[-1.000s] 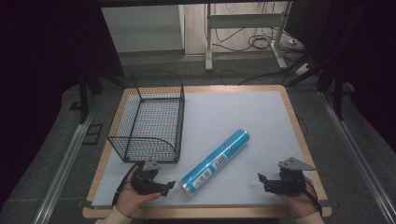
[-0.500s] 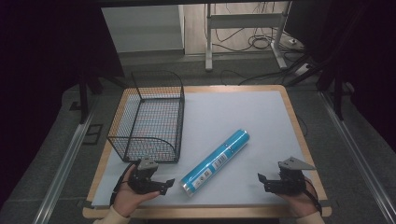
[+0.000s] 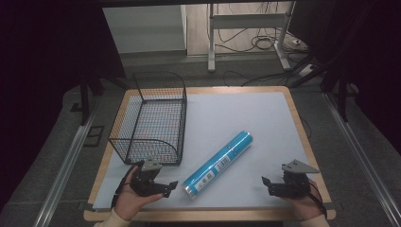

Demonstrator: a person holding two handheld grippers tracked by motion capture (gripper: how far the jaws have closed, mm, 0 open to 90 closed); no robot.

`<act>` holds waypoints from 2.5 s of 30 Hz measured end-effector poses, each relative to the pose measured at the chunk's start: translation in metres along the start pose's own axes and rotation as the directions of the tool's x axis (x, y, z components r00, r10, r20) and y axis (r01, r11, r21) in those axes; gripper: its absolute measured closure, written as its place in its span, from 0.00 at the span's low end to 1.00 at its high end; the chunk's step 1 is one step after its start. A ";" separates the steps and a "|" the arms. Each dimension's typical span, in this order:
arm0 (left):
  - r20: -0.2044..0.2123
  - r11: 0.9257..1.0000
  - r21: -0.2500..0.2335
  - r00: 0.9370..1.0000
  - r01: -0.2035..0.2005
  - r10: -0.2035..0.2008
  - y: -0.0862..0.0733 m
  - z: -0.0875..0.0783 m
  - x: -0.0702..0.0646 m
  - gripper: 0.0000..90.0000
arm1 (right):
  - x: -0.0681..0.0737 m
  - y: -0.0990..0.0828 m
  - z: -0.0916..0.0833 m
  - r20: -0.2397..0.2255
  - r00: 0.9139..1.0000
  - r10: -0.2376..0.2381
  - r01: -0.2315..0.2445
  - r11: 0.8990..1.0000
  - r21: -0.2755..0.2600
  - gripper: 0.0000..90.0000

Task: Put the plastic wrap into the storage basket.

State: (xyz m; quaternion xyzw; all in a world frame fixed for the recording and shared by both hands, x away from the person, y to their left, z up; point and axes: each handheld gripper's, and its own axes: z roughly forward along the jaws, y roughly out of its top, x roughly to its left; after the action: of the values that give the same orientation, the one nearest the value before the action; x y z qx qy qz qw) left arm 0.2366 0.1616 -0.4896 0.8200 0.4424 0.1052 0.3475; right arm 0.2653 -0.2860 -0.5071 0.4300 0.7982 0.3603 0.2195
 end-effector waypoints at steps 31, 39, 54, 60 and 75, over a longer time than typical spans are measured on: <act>0.009 0.994 0.023 0.994 -0.109 0.109 0.051 -0.016 -0.038 0.18 | 0.003 -0.002 0.001 0.015 1.000 -0.022 0.022 1.000 0.018 0.13; 0.021 0.991 0.043 0.991 -0.129 0.129 0.062 -0.008 -0.045 0.18 | 0.003 -0.003 0.001 0.020 0.999 -0.029 0.029 0.999 0.022 0.14; 0.038 0.985 0.058 0.986 -0.164 0.162 0.080 0.011 -0.054 0.18 | 0.002 -0.003 0.001 0.024 0.999 -0.031 0.031 0.999 0.021 0.14; 0.048 0.984 0.062 0.985 -0.166 0.163 0.083 0.017 -0.056 0.18 | 0.003 -0.003 0.001 0.029 0.999 -0.034 0.033 0.999 0.025 0.14; 0.064 0.979 0.081 0.981 -0.188 0.183 0.095 0.035 -0.064 0.18 | 0.002 -0.003 0.000 0.036 0.999 -0.035 0.034 0.999 0.024 0.14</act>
State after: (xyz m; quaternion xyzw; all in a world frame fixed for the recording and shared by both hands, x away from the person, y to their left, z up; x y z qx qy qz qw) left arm 0.2776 0.0585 -0.4442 0.8747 0.3579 0.0948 0.3127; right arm 0.2627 -0.2851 -0.5098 0.4253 0.8054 0.3394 0.2351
